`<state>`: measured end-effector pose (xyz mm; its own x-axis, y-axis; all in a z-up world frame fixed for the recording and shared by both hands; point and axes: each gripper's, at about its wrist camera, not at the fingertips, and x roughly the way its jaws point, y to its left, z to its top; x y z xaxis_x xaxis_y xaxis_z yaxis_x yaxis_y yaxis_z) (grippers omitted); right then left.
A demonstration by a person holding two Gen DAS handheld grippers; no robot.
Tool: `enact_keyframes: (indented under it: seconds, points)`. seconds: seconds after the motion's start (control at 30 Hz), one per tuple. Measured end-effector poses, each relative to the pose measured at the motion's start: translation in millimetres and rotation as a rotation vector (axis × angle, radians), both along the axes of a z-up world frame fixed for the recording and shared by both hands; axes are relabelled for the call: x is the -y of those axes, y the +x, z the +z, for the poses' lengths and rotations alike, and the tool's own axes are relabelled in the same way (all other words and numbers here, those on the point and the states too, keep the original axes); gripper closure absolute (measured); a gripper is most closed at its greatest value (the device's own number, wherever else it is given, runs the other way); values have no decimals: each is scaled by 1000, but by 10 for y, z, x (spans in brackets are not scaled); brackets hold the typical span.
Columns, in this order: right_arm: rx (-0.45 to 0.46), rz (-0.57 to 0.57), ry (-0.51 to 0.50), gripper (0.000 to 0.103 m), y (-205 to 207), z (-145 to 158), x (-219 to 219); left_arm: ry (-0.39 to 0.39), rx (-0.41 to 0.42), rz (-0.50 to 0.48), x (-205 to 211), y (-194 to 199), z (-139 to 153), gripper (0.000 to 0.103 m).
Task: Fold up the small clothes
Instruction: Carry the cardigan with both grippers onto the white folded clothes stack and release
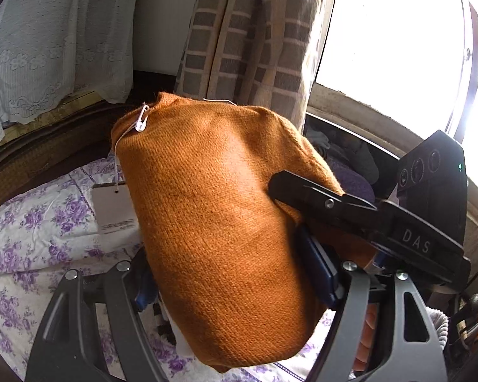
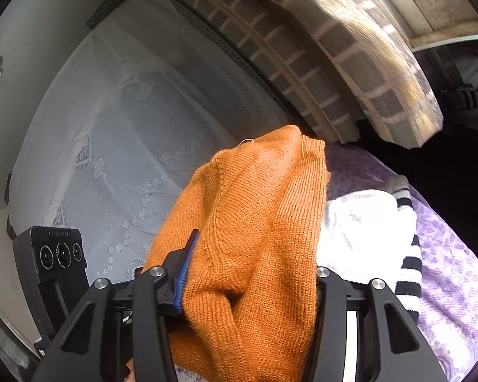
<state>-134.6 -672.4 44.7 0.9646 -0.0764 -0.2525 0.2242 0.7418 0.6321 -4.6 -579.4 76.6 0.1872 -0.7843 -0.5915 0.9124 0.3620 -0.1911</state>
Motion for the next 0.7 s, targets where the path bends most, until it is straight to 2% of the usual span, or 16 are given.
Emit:
enact_keyframes:
  seconds: [0.1, 0.17, 0.23, 0.27, 0.3, 0.37, 0.4, 0.5, 0.63, 0.7]
  points:
    - [-35, -12, 15, 54, 64, -98, 75, 19, -18, 6, 77, 63, -127, 28]
    - [-84, -22, 51, 54, 127, -232, 140, 64, -38, 37, 151, 147, -309, 18]
    - [-140, -37, 70, 54, 204, -385, 222, 101, -17, 85, 199, 210, -492, 6]
    - [-150, -37, 81, 54, 241, -480, 266, 121, -8, 98, 226, 230, -582, 4]
    - [-152, -40, 79, 54, 254, -522, 282, 127, -26, 96, 244, 266, -689, 4]
    - [-163, -55, 48, 54, 263, -529, 252, 93, -120, 84, 224, 361, -811, 4]
    - [-161, -58, 44, 54, 259, -537, 241, 86, -134, 82, 221, 381, -828, 4]
    - [-156, -64, 28, 55, 251, -562, 210, 70, -102, 84, 206, 362, -884, 4]
    - [-143, -86, 2, 54, 230, -564, 148, 50, -137, 88, 177, 386, -914, 4]
    - [-115, -97, -26, 51, 201, -543, 65, 45, -134, 102, 140, 360, -875, 4]
